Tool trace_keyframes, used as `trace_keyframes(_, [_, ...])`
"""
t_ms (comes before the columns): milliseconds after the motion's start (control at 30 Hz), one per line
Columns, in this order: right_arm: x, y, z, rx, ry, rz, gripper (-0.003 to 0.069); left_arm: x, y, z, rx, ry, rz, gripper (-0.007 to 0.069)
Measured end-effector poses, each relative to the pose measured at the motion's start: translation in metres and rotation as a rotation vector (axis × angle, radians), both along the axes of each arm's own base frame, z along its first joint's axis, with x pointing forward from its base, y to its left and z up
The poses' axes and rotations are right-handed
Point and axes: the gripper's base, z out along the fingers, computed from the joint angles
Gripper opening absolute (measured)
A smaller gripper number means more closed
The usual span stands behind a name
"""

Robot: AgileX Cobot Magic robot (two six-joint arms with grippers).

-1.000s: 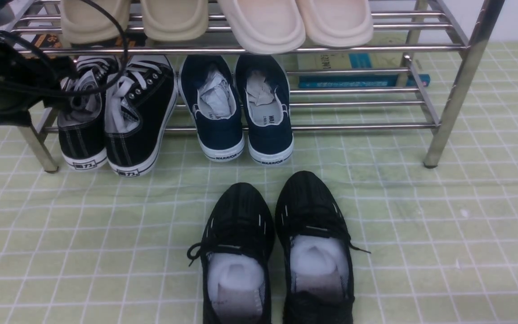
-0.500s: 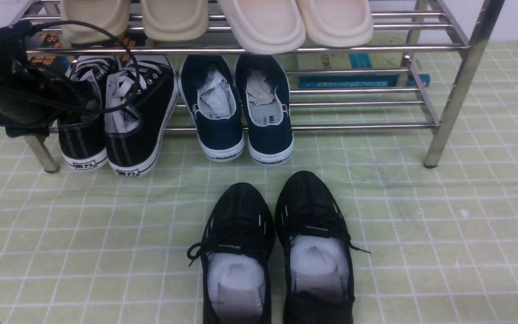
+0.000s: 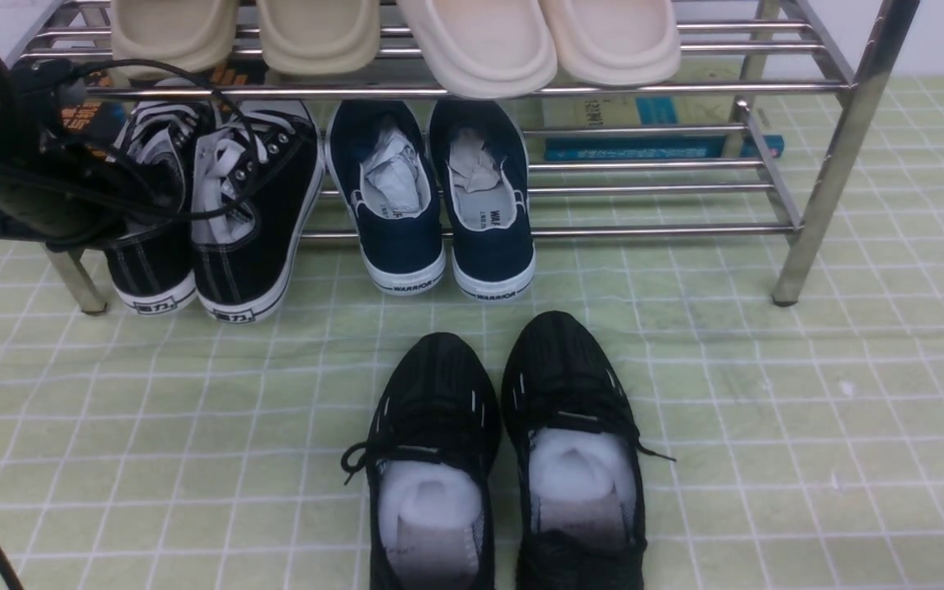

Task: Take the shoes off the shelf with your hand from the green coffee tablecloth.
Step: 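Set the held shoe down on the floor in front of the rack with the left gripper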

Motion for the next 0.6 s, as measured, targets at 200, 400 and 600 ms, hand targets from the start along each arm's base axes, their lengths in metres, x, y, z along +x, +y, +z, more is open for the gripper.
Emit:
trace_keyframes(200, [0.000,0.000,0.000,0.000,0.000,0.000,0.0237,-0.026,0.003,0.028,0.052,0.067,-0.006,0.0011])
trace_keyframes(400, [0.000,0.000,0.000,0.000,0.000,0.000,0.0237,-0.066,0.007,0.078,0.125,0.044,0.001,0.0011])
trace_keyframes(600, [0.000,0.000,0.000,0.000,0.000,0.000,0.0237,-0.113,0.012,0.111,0.179,0.118,0.036,0.0011])
